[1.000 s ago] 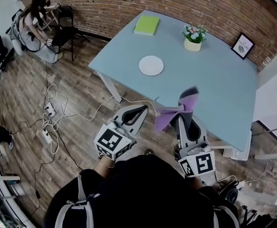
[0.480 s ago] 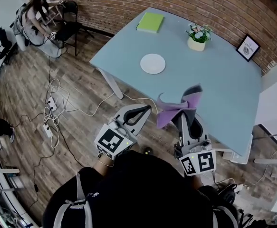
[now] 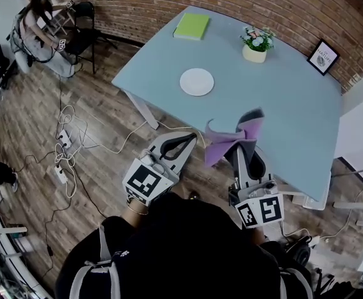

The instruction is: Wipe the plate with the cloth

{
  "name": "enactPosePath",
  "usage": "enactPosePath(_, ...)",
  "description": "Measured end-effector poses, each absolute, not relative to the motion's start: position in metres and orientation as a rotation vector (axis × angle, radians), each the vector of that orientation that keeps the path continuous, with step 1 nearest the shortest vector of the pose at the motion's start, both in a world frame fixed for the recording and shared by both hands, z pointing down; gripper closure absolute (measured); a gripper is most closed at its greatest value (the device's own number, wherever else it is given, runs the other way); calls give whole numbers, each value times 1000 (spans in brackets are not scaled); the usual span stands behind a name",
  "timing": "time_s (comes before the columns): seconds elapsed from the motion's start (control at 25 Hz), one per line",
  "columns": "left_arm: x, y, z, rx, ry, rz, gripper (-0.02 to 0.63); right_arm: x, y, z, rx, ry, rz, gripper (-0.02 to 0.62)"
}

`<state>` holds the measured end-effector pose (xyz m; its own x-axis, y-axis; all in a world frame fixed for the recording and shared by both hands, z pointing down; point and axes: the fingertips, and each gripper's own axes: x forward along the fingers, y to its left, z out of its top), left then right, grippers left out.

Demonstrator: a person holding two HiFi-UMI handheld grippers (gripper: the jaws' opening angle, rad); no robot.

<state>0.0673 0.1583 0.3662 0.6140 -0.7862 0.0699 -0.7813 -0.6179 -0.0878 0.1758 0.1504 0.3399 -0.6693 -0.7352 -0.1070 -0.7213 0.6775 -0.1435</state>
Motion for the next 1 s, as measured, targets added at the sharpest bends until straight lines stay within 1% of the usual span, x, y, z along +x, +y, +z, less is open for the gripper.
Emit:
enactPosePath(0.4, 45, 115, 361, -2794, 1373, -116, 606, 155, 117, 336, -1200, 2740, -100, 534)
enactPosePath(1.0, 11, 25, 381, -2844, 1310, -126, 606, 122, 36, 347, -1284, 2748, -108, 534)
